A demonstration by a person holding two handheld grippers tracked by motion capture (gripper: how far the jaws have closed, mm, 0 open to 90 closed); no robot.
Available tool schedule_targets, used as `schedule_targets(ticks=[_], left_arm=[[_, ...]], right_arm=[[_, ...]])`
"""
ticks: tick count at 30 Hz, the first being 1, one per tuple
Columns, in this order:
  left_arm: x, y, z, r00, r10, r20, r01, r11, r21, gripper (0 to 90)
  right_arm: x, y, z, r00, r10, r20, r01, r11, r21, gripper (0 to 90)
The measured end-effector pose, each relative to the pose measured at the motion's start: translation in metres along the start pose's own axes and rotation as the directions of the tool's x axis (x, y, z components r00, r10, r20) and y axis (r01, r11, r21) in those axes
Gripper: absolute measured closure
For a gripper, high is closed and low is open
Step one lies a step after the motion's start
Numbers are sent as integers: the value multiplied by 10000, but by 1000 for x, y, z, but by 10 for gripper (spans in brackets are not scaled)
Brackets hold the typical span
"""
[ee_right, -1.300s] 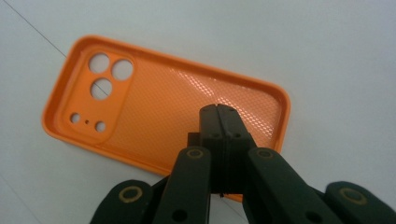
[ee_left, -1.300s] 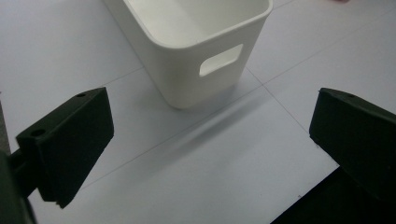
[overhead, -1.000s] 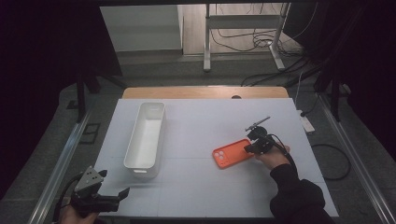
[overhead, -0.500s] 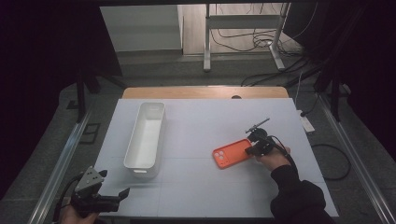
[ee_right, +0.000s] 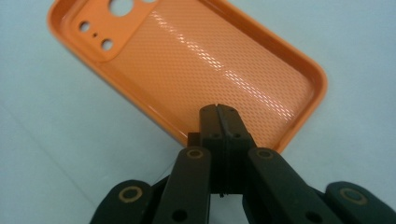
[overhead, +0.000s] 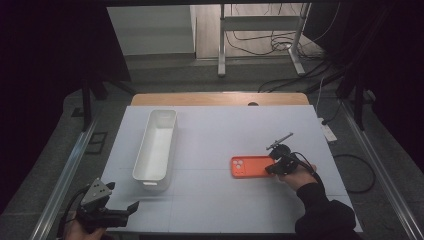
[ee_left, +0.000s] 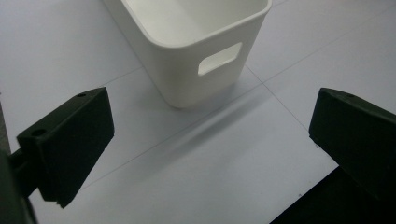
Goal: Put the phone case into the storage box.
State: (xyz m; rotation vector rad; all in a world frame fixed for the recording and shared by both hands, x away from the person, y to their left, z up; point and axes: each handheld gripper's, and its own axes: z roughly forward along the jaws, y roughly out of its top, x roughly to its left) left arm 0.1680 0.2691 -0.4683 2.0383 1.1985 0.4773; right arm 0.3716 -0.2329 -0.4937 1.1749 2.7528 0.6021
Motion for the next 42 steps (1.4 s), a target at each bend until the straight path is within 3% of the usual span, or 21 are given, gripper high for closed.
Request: schedule_targets(ticks=[21, 42], left_arm=[[0, 0, 1, 10000, 51, -37, -51, 10000, 47, 9], [-1, 1, 1, 9999, 94, -37, -93, 9999, 78, 10]], right_arm=[[26, -18, -7, 9972, -431, -619, 433, 9991, 19, 891], [49, -16, 1, 9882, -1008, -1152, 1032, 9945, 155, 890]])
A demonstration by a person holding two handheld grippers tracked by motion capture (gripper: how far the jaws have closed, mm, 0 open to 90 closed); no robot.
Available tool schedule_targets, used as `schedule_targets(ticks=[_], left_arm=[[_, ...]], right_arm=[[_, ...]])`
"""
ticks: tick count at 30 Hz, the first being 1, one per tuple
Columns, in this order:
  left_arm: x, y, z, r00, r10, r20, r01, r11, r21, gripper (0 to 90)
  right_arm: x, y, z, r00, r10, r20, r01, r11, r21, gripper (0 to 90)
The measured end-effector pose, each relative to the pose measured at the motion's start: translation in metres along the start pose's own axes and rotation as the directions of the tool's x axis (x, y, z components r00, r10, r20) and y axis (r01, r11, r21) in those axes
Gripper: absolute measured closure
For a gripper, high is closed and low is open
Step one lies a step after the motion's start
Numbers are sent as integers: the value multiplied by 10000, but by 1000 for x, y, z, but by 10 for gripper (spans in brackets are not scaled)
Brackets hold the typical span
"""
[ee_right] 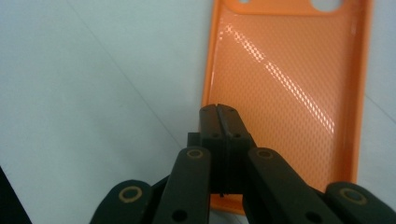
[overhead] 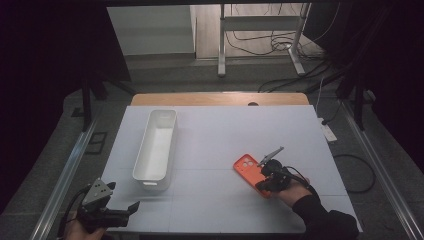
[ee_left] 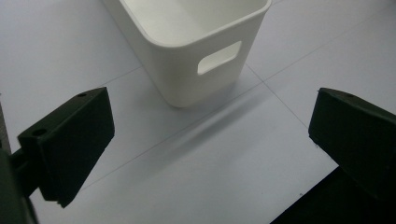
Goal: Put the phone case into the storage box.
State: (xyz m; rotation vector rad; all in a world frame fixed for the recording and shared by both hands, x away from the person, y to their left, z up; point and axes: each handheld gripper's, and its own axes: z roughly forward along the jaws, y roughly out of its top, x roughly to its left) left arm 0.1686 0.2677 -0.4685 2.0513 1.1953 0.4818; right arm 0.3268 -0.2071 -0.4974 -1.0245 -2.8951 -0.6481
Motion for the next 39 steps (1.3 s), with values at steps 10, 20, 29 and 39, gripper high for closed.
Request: schedule_targets(ticks=[10, 20, 29, 39], left_arm=[[0, 0, 0, 10000, 20, -4, -20, 10000, 17, 11], [0, 0, 0, 10000, 39, -9, -39, 10000, 22, 12], [0, 0, 0, 10000, 23, 2, -23, 10000, 22, 13], [0, 0, 0, 10000, 13, 8, -13, 10000, 27, 14]], right_arm=[[9, 7, 6, 9998, -187, -115, 187, 9998, 34, 891], [8, 8, 3, 9996, -265, -83, 264, 9996, -93, 873], [3, 9, -13, 9990, 169, 425, -133, 9964, -835, 699], [-6, 7, -28, 9909, 828, 1063, -659, 9860, -1534, 428]])
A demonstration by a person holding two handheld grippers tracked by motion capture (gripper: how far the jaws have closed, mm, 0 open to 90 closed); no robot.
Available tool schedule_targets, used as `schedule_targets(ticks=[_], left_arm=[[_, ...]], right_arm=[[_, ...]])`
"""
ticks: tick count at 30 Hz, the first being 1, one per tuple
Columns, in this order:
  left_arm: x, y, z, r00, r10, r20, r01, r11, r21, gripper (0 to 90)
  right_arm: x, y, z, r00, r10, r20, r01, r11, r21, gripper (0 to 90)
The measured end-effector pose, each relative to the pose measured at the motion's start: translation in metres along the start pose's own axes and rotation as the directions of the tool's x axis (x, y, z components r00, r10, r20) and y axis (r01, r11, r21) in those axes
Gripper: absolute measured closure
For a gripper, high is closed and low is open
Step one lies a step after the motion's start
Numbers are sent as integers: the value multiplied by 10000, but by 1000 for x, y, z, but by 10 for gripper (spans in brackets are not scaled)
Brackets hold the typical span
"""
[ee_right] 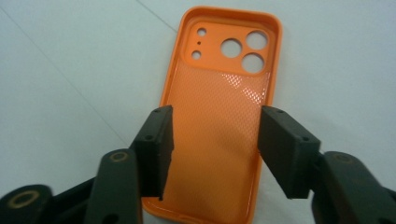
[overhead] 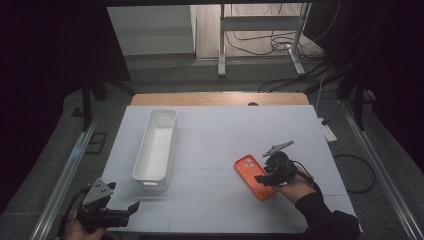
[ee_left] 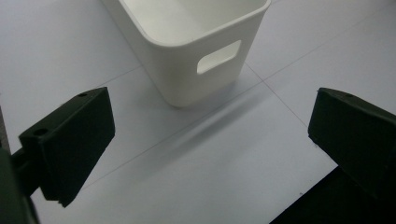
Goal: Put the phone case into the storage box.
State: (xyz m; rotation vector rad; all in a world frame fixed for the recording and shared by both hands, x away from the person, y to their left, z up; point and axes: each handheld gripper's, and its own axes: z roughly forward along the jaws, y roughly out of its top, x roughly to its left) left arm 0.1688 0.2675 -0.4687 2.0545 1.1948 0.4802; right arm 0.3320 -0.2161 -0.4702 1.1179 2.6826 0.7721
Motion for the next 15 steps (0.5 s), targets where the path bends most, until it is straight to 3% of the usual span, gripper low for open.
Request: schedule_targets(ticks=[9, 15], left_arm=[[0, 0, 0, 10000, 5, 7, -5, 10000, 8, 14], [0, 0, 0, 10000, 14, 8, -14, 10000, 5, 14]], right_arm=[[-5, 0, -4, 9982, 102, 588, -69, 9984, -554, 153], [-7, 0, -3, 9958, 184, 899, -112, 9967, -803, 17]])
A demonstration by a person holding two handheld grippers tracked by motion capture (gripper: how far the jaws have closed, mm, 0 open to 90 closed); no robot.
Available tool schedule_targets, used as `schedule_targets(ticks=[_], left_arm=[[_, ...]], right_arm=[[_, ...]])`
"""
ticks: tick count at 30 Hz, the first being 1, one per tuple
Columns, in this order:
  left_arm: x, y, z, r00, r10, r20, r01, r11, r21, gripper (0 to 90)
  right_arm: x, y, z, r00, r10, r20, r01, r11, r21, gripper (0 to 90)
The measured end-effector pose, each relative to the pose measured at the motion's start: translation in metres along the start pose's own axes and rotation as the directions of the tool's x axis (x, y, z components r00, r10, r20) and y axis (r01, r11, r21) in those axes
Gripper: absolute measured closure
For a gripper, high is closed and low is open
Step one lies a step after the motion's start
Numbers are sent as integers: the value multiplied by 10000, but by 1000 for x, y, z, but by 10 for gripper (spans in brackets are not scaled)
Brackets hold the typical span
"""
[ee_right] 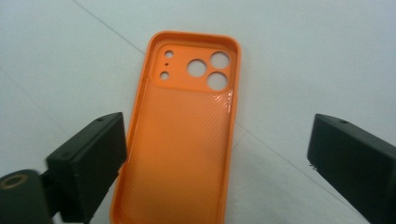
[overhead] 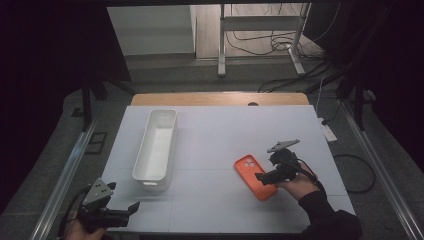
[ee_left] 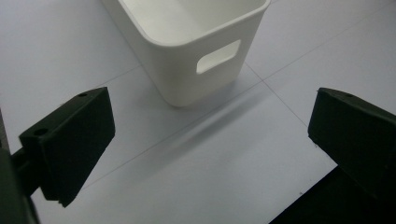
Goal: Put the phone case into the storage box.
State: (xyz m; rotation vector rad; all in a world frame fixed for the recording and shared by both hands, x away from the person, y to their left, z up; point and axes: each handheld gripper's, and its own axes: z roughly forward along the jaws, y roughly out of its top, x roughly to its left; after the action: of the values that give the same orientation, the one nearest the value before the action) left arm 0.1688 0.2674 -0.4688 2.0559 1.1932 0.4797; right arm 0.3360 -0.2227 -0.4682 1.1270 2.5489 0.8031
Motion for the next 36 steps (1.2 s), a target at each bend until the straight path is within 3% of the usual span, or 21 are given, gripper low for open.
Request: schedule_targets(ticks=[7, 17, 36], left_arm=[[0, 0, 0, 10000, 11, 3, -11, 10000, 1, 14], [0, 0, 0, 10000, 44, 4, -44, 10000, 12, 14], [-1, 0, 0, 10000, 93, 2, -93, 10000, 28, 14]], right_arm=[[-6, -4, 1, 9993, -226, 302, 229, 9997, -91, 0], [-13, -10, 8, 10000, 79, -22, -79, 9999, 108, 0], [-15, -20, 30, 10000, -73, -37, 76, 9930, 1176, 0]])
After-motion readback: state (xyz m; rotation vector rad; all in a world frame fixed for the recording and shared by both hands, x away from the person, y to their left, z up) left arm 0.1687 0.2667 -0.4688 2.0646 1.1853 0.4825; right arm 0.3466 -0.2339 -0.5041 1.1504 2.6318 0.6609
